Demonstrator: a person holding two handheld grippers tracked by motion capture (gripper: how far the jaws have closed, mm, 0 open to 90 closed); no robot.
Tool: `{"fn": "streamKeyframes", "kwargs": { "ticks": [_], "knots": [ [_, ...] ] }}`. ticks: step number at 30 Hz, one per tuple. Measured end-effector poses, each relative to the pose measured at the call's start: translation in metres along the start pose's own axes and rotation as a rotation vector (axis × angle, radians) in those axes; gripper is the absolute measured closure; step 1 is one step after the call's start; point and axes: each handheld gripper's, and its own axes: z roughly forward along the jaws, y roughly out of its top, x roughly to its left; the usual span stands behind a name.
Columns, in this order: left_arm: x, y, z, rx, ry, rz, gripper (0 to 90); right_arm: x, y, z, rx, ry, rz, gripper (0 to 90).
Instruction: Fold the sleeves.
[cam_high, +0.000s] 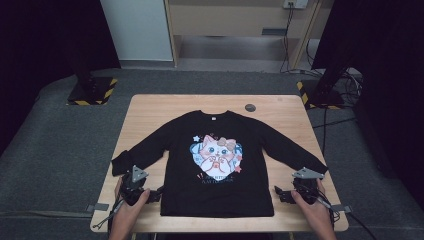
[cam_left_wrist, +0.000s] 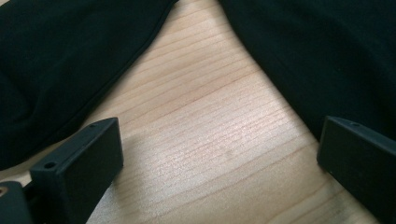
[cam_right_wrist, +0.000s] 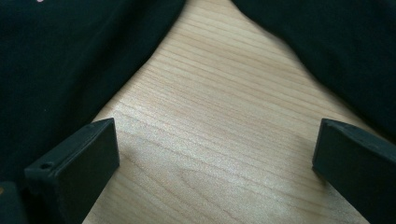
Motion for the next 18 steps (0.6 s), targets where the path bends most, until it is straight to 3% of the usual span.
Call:
{"fn": "streamKeyframes", "kwargs": {
  "ticks": [18],
  "knots": [
    [-0.0011, -0.0002, -0.0001, -0.001, 0.004, -0.005, 0.0, 0.0011, 0.0007, 0.0008, 0.0, -0.002, 0.001, 0.5]
  ]
}}
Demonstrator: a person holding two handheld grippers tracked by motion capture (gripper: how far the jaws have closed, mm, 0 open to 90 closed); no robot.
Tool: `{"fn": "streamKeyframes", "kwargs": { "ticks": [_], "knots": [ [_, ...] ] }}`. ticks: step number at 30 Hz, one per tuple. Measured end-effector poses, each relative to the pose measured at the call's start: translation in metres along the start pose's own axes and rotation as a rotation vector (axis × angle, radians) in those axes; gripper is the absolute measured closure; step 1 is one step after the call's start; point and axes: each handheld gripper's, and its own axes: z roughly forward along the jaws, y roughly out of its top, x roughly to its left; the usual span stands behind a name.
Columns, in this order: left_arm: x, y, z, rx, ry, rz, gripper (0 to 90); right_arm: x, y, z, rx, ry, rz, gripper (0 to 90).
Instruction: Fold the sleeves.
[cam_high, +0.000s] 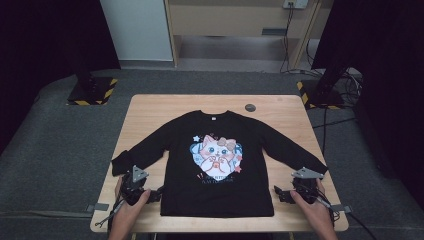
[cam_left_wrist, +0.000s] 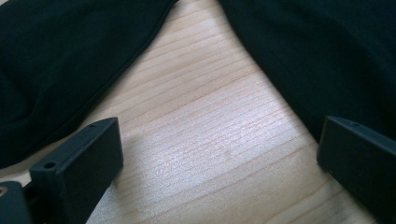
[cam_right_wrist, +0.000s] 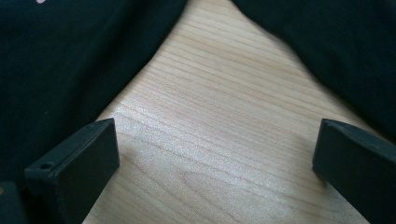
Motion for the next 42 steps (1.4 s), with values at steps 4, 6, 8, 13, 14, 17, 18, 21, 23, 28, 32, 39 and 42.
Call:
{"fn": "streamKeyframes", "kwargs": {
  "ticks": [4, 6, 8, 13, 14, 17, 18, 21, 23, 28, 32, 39, 42],
  "knots": [
    [0.0, 0.0, 0.0, 0.0, -0.001, 0.0, 0.0, 0.0, 0.0, 0.0, 0.001, -0.002, 0.004, 0.5],
    [0.0, 0.0, 0.0, 0.0, -0.001, 0.0, 0.0, 0.001, 0.0, 0.0, 0.001, -0.003, 0.008, 0.5],
    [-0.001, 0.001, 0.001, 0.0, -0.002, 0.001, 0.0, 0.001, 0.001, 0.0, 0.001, -0.007, 0.011, 0.5],
    [-0.001, 0.001, 0.001, 0.0, -0.002, 0.002, 0.0, 0.001, 0.001, 0.0, 0.001, -0.006, 0.013, 0.5],
    [-0.001, 0.001, 0.001, 0.0, -0.002, 0.002, 0.0, 0.001, 0.001, 0.0, 0.001, -0.006, 0.013, 0.5],
    [-0.002, 0.001, 0.001, 0.0, 0.001, 0.0, 0.0, 0.001, 0.0, -0.001, 0.001, -0.003, 0.017, 2.0],
    [-0.002, 0.001, 0.001, 0.001, 0.0, 0.0, 0.0, 0.001, 0.0, -0.002, 0.0, 0.001, 0.018, 3.3],
    [-0.002, 0.002, 0.002, 0.001, 0.0, 0.0, 0.0, 0.002, -0.001, -0.004, -0.004, 0.019, 0.021, 4.3],
    [-0.002, 0.002, 0.002, 0.0, -0.003, 0.002, 0.0, 0.002, -0.001, -0.005, -0.006, 0.014, 0.02, 4.3],
    [-0.002, 0.003, 0.003, 0.0, -0.006, 0.006, 0.0, 0.003, 0.004, -0.009, -0.031, 0.011, 0.02, 4.4],
    [-0.002, 0.003, 0.003, 0.0, -0.007, 0.006, 0.0, 0.001, 0.006, -0.012, -0.04, -0.004, 0.021, 6.0],
    [-0.002, 0.003, 0.003, 0.0, -0.007, 0.006, 0.0, -0.014, 0.019, -0.019, -0.066, -0.018, 0.048, 6.8],
    [-0.002, 0.003, 0.003, 0.0, -0.007, 0.006, 0.0, -0.019, 0.023, -0.02, -0.062, -0.024, 0.05, 8.0]
  ]
}}
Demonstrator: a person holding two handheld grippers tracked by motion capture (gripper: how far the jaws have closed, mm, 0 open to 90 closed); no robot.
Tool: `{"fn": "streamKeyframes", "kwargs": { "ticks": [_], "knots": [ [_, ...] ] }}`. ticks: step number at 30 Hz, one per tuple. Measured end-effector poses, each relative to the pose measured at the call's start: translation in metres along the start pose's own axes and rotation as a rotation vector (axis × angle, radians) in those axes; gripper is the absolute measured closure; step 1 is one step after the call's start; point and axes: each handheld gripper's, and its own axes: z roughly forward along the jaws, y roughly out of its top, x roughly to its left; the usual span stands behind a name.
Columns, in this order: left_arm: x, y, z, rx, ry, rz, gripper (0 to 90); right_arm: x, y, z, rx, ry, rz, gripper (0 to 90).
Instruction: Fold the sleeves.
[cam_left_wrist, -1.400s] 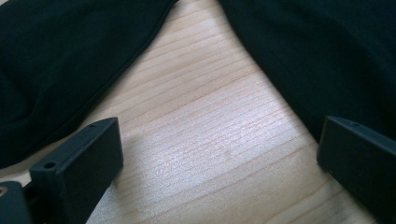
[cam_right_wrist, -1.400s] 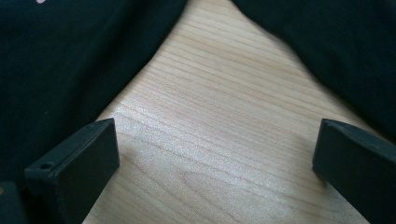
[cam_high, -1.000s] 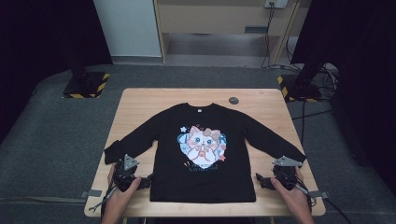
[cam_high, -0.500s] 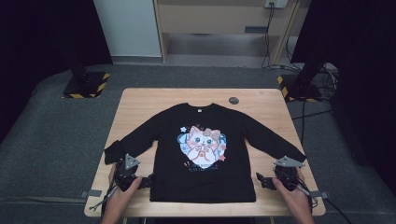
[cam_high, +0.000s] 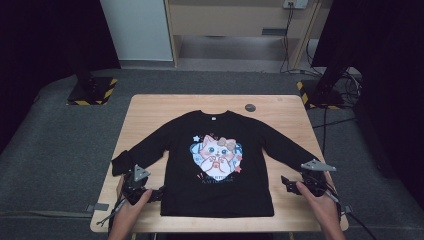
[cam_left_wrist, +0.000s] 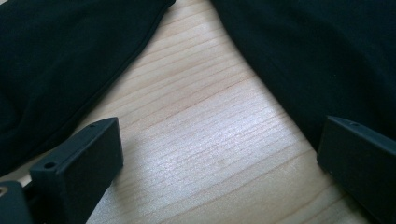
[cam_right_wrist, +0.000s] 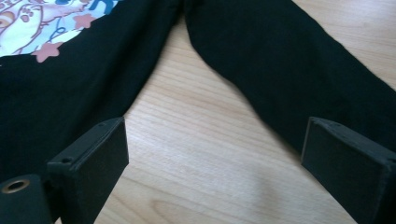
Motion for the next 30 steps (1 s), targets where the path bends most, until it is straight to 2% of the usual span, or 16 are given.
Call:
{"fn": "streamKeyframes", "kwargs": {
  "ticks": [8, 12, 20, 24, 27, 30],
  "knots": [
    [0.0, 0.0, 0.0, 0.0, 0.0, 0.0, 0.0, -0.016, 0.011, 0.004, 0.025, -0.013, -0.028, 14.5],
    [0.0, 0.0, 0.0, 0.0, 0.0, 0.0, 0.0, -0.023, 0.018, 0.004, 0.028, -0.014, -0.025, 17.4],
    [0.0, 0.0, 0.0, 0.0, 0.0, 0.0, 0.0, -0.041, 0.034, 0.007, 0.035, -0.05, -0.025, 23.1],
    [0.0, 0.0, 0.0, 0.0, 0.0, 0.0, 0.0, -0.055, 0.044, 0.007, 0.027, -0.063, 0.021, 25.4],
    [0.0, 0.0, 0.0, 0.0, -0.001, 0.0, 0.0, -0.067, 0.049, 0.005, 0.032, -0.089, 0.038, 27.6],
    [0.0, 0.0, 0.0, 0.0, -0.001, 0.0, 0.0, -0.08, 0.05, 0.003, 0.024, -0.103, 0.089, 29.6]
  ]
}}
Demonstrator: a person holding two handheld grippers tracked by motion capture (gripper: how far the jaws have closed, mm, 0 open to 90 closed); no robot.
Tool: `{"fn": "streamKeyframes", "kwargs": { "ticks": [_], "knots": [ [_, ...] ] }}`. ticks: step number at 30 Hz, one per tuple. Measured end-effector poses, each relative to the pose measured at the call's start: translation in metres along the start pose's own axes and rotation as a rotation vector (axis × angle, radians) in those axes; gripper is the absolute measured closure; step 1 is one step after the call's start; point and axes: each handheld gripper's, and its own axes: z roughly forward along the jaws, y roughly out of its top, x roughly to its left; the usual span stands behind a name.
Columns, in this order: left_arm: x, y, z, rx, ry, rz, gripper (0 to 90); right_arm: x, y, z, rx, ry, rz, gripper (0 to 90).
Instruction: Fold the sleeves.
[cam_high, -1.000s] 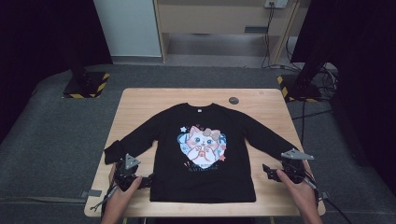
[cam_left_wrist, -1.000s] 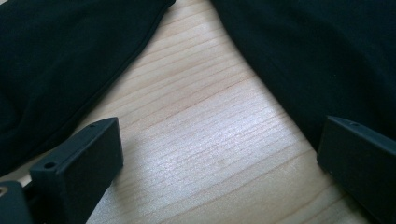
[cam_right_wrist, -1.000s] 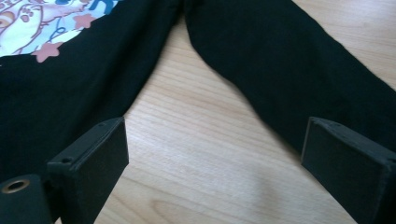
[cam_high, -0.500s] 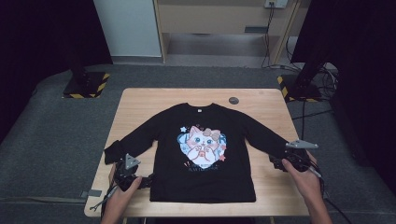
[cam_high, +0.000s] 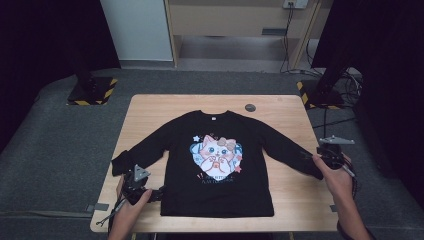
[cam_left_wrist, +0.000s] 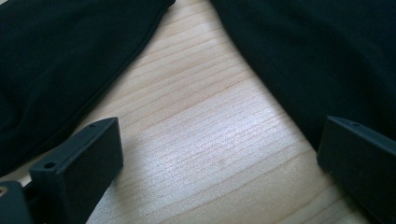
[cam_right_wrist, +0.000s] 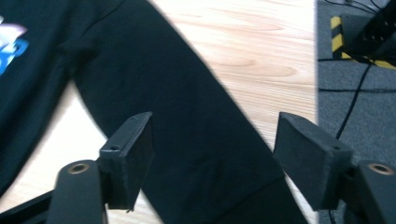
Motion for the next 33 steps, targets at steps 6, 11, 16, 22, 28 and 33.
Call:
{"fn": "streamKeyframes", "kwargs": {
  "ticks": [6, 11, 16, 22, 28, 33],
  "knots": [
    [0.0, 0.0, 0.0, 0.0, 0.0, 0.001, 0.0, -0.029, -0.011, 0.0, 0.02, -0.019, 0.079, 45.9],
    [0.0, 0.0, 0.0, -0.001, 0.0, 0.001, 0.0, -0.046, -0.028, -0.002, 0.024, -0.035, 0.137, 52.9],
    [0.0, 0.0, 0.0, -0.001, 0.0, 0.001, 0.0, -0.054, -0.041, -0.001, 0.039, -0.041, 0.153, 54.3],
    [0.0, 0.0, 0.0, 0.0, 0.0, 0.001, 0.0, -0.058, -0.051, 0.002, 0.057, -0.044, 0.154, 54.8],
    [0.0, 0.0, 0.0, 0.0, 0.0, 0.001, 0.0, -0.057, -0.058, 0.005, 0.066, -0.032, 0.148, 54.8],
    [0.0, 0.0, 0.0, 0.0, -0.001, 0.002, 0.0, -0.056, -0.061, 0.006, 0.062, -0.026, 0.162, 55.8]
  ]
}}
